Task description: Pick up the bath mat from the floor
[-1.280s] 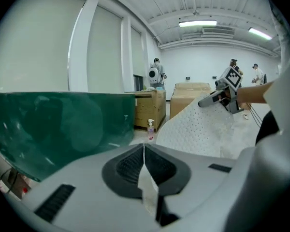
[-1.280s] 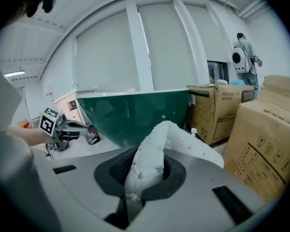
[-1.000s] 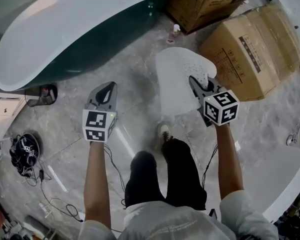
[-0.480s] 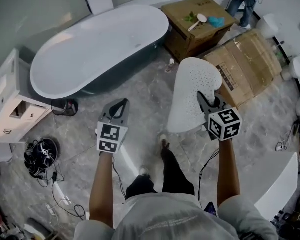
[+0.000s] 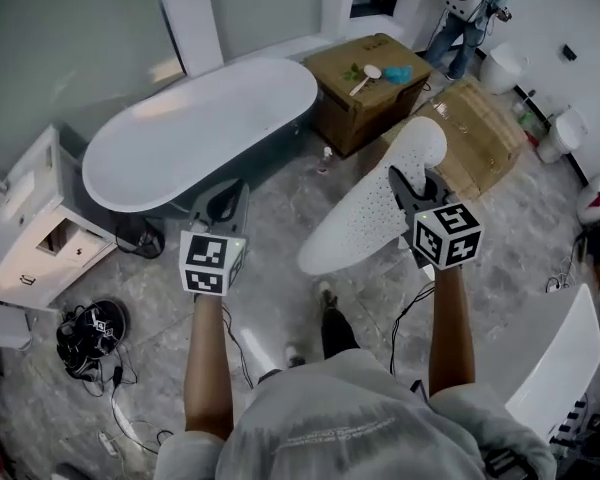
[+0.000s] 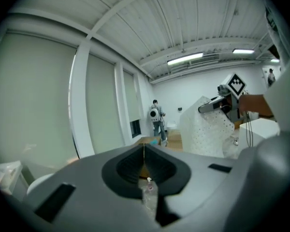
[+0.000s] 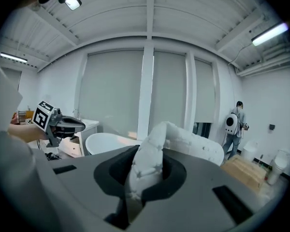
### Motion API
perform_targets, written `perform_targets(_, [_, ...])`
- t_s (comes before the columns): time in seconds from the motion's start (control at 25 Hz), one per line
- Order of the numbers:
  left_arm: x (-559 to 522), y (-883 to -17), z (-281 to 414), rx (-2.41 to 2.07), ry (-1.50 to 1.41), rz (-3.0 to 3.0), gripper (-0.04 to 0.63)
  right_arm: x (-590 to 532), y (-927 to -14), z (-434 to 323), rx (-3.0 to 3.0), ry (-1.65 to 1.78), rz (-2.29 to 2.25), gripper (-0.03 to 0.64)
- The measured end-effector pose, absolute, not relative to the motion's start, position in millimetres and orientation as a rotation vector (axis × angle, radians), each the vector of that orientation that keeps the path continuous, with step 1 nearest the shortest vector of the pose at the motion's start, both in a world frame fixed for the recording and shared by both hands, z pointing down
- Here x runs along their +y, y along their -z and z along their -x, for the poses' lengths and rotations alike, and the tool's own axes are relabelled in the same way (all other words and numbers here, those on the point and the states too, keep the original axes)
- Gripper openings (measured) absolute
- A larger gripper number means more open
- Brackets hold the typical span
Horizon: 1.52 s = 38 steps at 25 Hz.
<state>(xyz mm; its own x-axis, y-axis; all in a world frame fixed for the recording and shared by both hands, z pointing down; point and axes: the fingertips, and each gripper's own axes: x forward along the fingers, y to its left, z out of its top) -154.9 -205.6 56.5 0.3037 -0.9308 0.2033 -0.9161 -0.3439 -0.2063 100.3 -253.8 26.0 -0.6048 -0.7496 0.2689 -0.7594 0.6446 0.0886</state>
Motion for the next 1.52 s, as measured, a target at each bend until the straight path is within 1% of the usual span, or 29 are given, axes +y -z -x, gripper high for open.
perform_targets(0.16, [-178,-17,153,1.728,0.398,2.451,0.018,-221,0,-98,-2.591,-0.003,-1.259,0.037])
perform_targets(0.44, [-128,15,150,1.681,0.373,2.437,0.018,-168,23,-89,-2.611,0.019,-1.283,0.037])
perform_targets(0.88, [-76,28,145,1.643,0.345,2.413,0.018,-113,34,-71,-2.647,0.068,-1.240,0.037])
perform_targets(1.2, [-68,17,141,1.629,0.397,2.428,0.018,-104,32,-58,-2.661,0.075,-1.173,0.037])
perform_targets(1.52, [-67,12,147,1.649,0.373,2.429,0.018,-104,27,-47,-2.666,0.061,-1.139,0.037])
